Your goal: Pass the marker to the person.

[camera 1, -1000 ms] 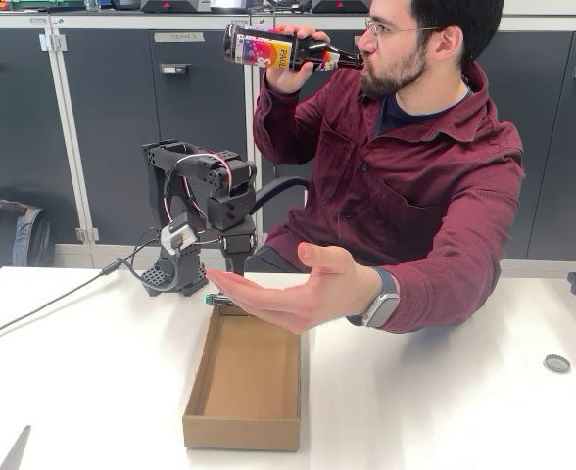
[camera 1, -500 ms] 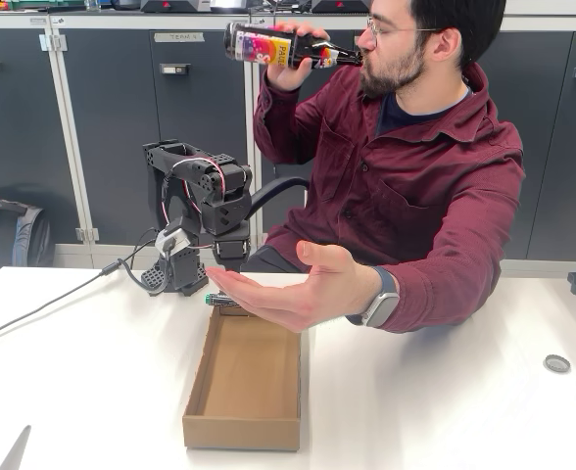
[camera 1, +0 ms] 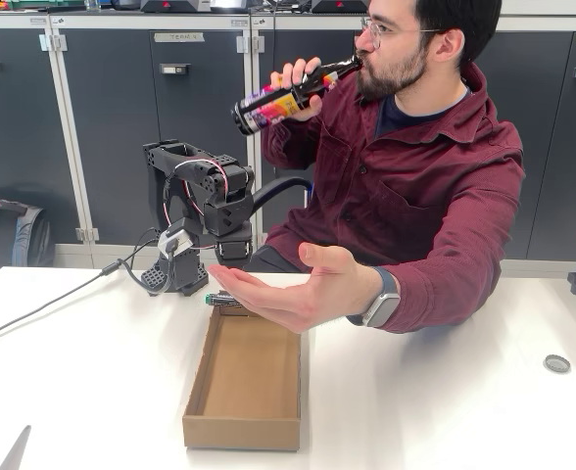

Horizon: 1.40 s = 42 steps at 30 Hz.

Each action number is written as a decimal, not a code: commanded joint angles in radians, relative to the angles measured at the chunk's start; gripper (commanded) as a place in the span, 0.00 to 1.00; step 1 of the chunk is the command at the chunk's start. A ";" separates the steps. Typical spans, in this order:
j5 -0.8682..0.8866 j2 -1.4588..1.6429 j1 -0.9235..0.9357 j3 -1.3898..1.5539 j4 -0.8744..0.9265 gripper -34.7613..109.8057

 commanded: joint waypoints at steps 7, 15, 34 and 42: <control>0.012 -0.008 -0.012 -0.023 0.008 0.35; 0.014 -0.040 -0.006 -0.020 -0.002 0.36; 0.006 -0.063 0.012 0.008 -0.040 0.36; 0.011 -0.066 0.006 0.018 -0.044 0.37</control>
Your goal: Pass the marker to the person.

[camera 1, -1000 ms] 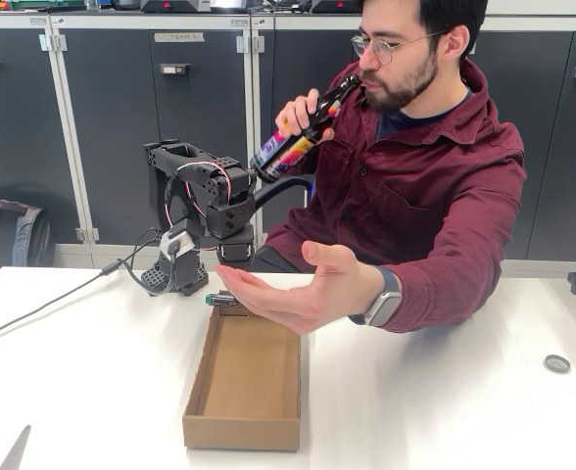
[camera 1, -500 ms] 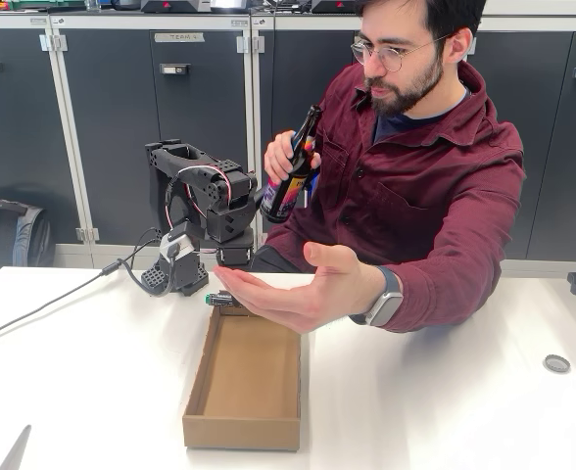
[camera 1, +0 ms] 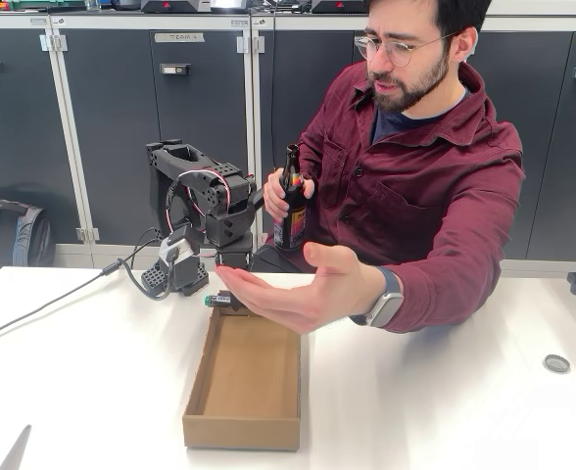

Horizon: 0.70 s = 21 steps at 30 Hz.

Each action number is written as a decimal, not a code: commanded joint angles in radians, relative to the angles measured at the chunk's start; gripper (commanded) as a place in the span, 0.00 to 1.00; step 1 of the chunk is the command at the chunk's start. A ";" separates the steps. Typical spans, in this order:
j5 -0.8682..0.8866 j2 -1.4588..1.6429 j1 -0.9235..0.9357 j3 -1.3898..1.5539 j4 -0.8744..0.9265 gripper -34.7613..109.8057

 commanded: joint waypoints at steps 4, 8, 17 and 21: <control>0.003 -0.002 -0.006 0.009 -0.018 0.36; 0.000 -0.008 -0.002 0.014 -0.029 0.36; -0.052 -0.017 -0.011 0.017 -0.034 0.21; -0.058 -0.026 -0.017 0.026 -0.025 0.21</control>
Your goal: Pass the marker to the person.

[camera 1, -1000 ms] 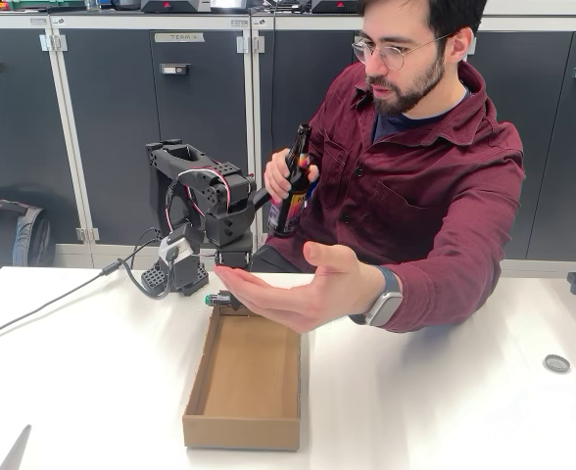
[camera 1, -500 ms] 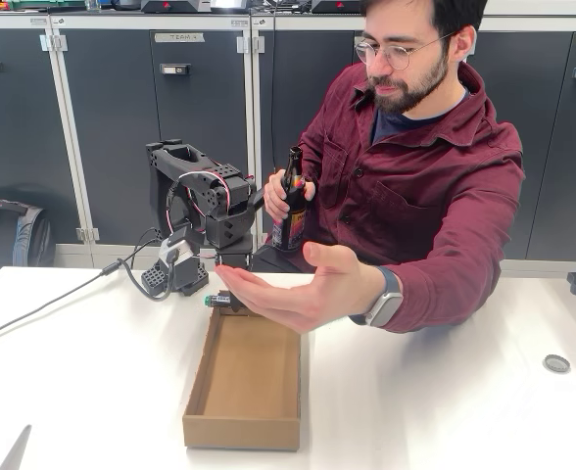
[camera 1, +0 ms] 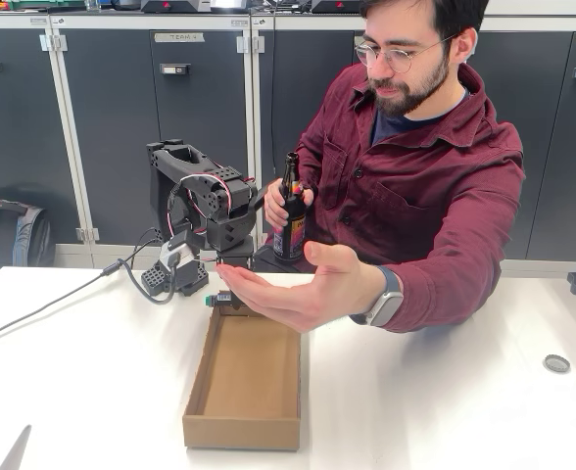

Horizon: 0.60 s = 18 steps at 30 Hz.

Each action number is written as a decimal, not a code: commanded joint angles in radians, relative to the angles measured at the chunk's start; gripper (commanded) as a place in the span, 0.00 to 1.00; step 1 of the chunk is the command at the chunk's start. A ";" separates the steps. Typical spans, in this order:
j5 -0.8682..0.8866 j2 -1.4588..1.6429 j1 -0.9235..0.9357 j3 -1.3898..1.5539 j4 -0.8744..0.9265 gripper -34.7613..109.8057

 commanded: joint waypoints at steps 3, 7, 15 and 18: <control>-0.029 0.003 -0.005 -0.003 0.006 0.21; -0.060 0.046 0.011 -0.098 0.060 0.21; -0.278 0.137 0.101 -0.488 0.219 0.21; -0.456 0.149 0.192 -0.603 0.135 0.21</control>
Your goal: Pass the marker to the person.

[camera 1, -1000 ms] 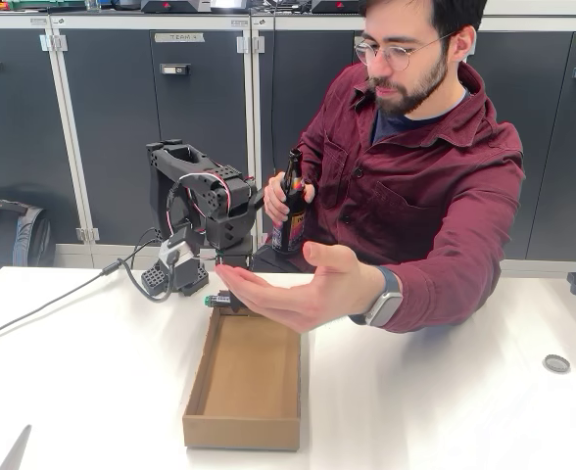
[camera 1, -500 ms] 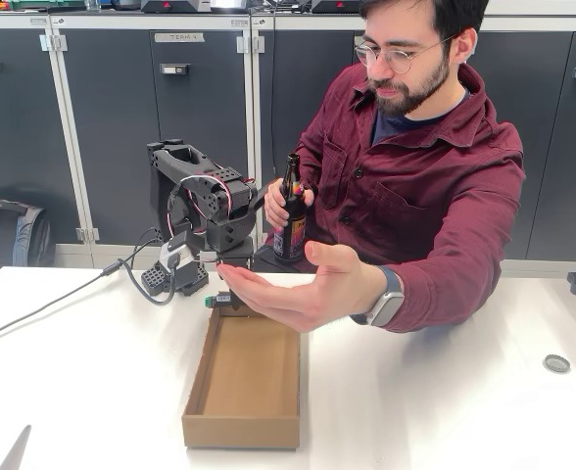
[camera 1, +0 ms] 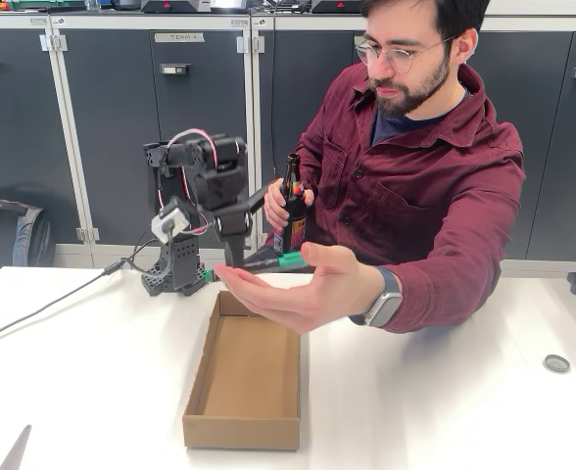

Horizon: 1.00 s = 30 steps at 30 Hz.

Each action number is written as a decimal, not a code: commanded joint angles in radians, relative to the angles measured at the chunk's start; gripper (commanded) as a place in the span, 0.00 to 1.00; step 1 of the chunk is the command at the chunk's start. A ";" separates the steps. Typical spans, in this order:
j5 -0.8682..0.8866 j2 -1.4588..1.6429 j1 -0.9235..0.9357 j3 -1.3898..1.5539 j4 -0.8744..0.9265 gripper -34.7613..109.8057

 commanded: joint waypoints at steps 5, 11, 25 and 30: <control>-0.379 0.051 0.192 -0.233 -0.281 0.21; -0.451 0.049 0.287 -0.181 -0.552 0.21; -0.479 -0.081 0.391 -0.028 -0.905 0.21; -0.454 -0.095 0.348 0.011 -0.920 0.21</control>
